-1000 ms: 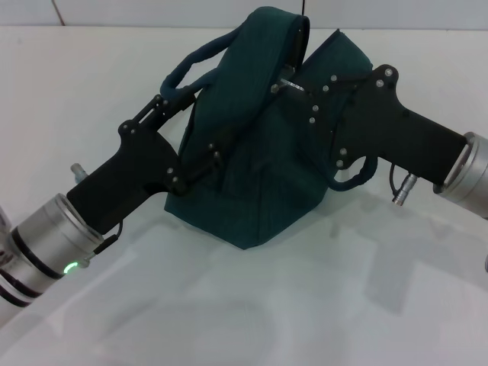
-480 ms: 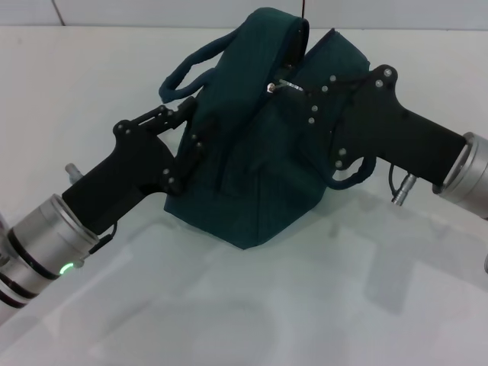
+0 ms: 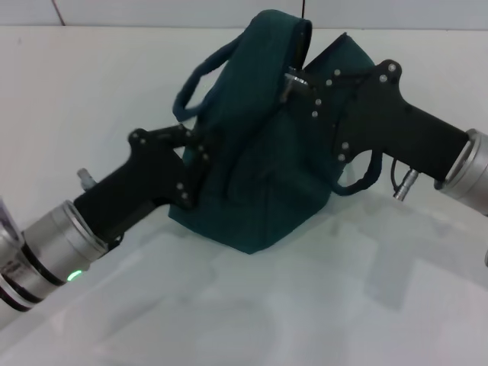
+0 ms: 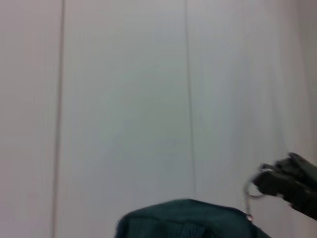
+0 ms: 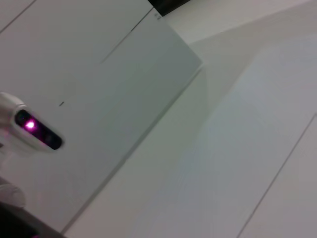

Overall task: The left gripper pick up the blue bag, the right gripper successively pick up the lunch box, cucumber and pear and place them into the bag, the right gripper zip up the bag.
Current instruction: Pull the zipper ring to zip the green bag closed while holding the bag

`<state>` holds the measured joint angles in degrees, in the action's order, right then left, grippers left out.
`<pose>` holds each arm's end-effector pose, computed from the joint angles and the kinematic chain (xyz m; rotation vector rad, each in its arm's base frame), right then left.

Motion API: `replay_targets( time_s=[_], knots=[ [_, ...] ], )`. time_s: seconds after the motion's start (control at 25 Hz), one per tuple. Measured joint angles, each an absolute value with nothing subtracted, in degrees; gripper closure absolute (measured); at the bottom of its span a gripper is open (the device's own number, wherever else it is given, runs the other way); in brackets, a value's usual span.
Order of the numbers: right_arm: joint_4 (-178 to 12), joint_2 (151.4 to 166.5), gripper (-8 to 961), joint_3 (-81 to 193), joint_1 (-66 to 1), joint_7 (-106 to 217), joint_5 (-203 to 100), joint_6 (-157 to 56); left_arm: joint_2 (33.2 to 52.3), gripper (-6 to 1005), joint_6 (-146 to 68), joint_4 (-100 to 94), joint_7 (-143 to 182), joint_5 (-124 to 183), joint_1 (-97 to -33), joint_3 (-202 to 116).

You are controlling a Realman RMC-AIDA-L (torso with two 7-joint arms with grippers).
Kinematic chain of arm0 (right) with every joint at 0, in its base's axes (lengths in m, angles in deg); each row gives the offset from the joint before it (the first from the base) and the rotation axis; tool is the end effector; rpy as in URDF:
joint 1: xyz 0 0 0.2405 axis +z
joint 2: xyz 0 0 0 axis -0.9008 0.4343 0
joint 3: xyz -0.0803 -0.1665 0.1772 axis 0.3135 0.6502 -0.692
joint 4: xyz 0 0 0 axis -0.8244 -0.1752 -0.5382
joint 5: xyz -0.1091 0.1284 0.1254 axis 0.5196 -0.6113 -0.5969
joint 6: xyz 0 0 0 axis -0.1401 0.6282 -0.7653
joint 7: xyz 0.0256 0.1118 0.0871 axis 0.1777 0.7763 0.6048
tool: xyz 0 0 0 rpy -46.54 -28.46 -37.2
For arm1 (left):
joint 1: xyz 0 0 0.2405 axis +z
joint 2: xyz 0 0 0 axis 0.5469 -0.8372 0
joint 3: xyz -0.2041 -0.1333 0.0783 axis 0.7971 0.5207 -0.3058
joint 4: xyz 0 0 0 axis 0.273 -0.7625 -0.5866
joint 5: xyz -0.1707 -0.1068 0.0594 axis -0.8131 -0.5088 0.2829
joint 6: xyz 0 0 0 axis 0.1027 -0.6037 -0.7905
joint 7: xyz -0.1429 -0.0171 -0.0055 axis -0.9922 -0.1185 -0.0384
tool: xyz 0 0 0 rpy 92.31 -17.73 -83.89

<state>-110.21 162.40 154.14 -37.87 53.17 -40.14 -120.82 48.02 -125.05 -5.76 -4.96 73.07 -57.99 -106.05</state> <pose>0.1792 0.3184 -0.0431 -2.0908 -0.6470 0.9730 -0.2633 0.2683 -0.0495 -2.2103 -0.1964 -1.1468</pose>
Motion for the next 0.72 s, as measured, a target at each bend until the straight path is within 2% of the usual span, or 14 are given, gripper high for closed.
replay_targets(
  time_s=[0.04, 0.16, 0.72],
  knots=[
    [-110.19, 162.40, 936, 154.16, -37.86, 53.16, -40.59, -120.81, 47.98, 930, -125.05, -5.85, -4.62, 73.77, -58.13, -106.05],
    [-110.15, 162.40, 936, 154.19, -37.82, 53.35, -41.84, -120.74, 47.93, 942, -125.06, -5.94, -3.29, 75.44, -58.40, -106.07],
    [-107.87, 162.40, 935, 153.92, -37.54, 53.82, -50.21, -119.98, 47.25, 948, -123.93, -6.82, -2.52, 75.83, -57.60, -105.91]
  ],
)
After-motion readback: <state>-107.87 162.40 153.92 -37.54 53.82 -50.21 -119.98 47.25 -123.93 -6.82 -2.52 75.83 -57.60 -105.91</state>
